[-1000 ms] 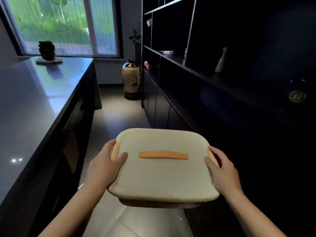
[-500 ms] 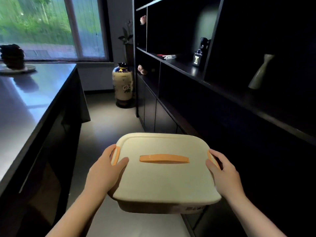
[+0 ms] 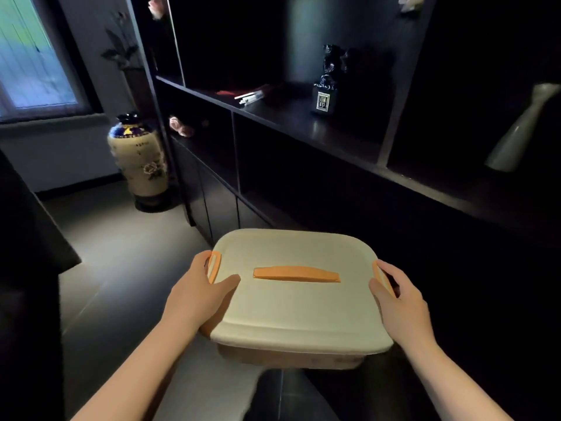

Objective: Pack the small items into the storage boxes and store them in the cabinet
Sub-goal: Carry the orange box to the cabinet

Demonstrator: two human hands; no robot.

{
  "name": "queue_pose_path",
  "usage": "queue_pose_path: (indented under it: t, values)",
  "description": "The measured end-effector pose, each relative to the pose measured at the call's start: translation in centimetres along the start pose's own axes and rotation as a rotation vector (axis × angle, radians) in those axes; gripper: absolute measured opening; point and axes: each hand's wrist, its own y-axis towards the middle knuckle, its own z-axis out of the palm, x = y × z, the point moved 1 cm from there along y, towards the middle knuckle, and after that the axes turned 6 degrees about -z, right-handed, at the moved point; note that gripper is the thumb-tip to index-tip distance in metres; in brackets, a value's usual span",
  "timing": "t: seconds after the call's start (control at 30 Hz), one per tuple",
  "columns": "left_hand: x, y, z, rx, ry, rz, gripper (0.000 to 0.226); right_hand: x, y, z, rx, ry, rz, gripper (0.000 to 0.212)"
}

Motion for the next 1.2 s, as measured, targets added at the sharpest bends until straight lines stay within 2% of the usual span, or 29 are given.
queue_pose_path:
  t: [0.43, 0.77, 0.83, 0.9, 0.97, 1.0, 1.03, 1.1, 1.2]
  values:
    - [-7.7, 22.8, 6.9, 0.239, -0.119, 0.115, 0.080, -1.0, 13.8, 8.8, -0.189, 0.036, 0.100, 0.106]
    - [-10.8, 35.3, 13.4, 0.457, -0.082, 0.216, 0.073, -2.0, 18.3, 15.3, -0.425, -0.165, 0.240, 0.094]
    - [-11.9, 36.4, 13.9, 0.463, -0.048, 0.256, 0.071, -1.1, 19.1, 16.0, -0.456, -0.337, 0.320, 0.081]
    - [-12.5, 36.6, 13.9, 0.354, 0.022, 0.420, 0.066, 0.2, 19.3, 17.1, -0.518, -0.686, 0.359, 0.064]
    - [-12.3, 35.7, 13.4, 0.209, 0.077, 0.744, 0.052, 1.5, 18.7, 19.0, -0.571, -0.861, 0.190, 0.043]
    - [-11.7, 35.0, 13.4, 0.216, 0.073, 0.901, 0.043, 2.0, 18.3, 20.2, -0.543, -0.874, 0.072, 0.035]
    - [-11.0, 34.2, 13.3, 0.269, 0.081, 1.015, 0.038, 2.1, 17.9, 21.3, -0.481, -0.890, -0.011, 0.033]
    - [-9.5, 33.0, 13.5, 0.367, 0.147, 1.142, 0.043, 2.0, 17.2, 22.8, -0.353, -0.912, -0.060, 0.043]
    - [-9.2, 32.9, 13.7, 0.388, 0.224, 1.204, 0.051, 2.2, 17.3, 22.7, -0.308, -0.932, -0.033, 0.049]
